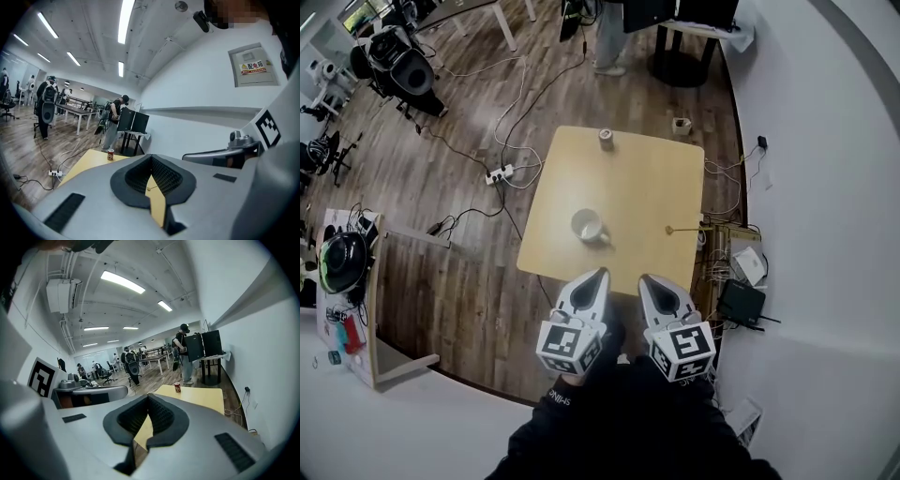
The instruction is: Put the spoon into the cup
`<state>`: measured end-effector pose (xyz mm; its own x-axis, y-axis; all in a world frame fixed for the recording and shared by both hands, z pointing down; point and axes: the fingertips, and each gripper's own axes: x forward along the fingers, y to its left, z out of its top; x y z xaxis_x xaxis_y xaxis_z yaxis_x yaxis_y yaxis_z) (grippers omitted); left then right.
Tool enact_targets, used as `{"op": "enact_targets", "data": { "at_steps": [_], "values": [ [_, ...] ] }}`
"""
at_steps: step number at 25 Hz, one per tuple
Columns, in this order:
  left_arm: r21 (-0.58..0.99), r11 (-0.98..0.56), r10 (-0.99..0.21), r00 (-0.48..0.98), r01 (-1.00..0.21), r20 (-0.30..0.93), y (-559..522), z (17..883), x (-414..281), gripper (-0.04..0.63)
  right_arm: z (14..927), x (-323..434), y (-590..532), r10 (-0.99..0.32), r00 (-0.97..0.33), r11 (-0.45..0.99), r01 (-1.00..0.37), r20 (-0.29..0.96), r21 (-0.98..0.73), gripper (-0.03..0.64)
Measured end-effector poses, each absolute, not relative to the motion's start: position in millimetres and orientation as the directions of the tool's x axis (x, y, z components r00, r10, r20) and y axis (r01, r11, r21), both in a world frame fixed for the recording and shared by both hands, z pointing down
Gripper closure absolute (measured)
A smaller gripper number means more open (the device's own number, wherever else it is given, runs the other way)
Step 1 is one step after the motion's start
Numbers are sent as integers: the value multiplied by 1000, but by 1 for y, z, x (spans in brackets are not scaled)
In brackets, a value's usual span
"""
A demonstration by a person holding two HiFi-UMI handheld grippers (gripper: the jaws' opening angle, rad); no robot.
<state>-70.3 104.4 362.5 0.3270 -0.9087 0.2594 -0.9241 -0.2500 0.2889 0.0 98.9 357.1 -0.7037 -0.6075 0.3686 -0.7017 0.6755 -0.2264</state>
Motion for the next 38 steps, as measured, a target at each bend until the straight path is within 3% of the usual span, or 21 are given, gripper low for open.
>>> {"op": "enact_targets", "data": {
  "at_steps": [7,19,38],
  "values": [
    [315,-286,-877,380,-905,295,63,381,-93,563,379,-24,59,-618,-661,631,-740,426,-234,596],
    [346,-312,-833,430,-885,347,34,414,-85,563,416,-3,26,-643,-574,552,-806,507,-213,595],
    [341,-269,-769,414,-901,486,-52,524,3,563,530,140,-70,-616,-429,448,-881,660,-154,595]
  ]
}}
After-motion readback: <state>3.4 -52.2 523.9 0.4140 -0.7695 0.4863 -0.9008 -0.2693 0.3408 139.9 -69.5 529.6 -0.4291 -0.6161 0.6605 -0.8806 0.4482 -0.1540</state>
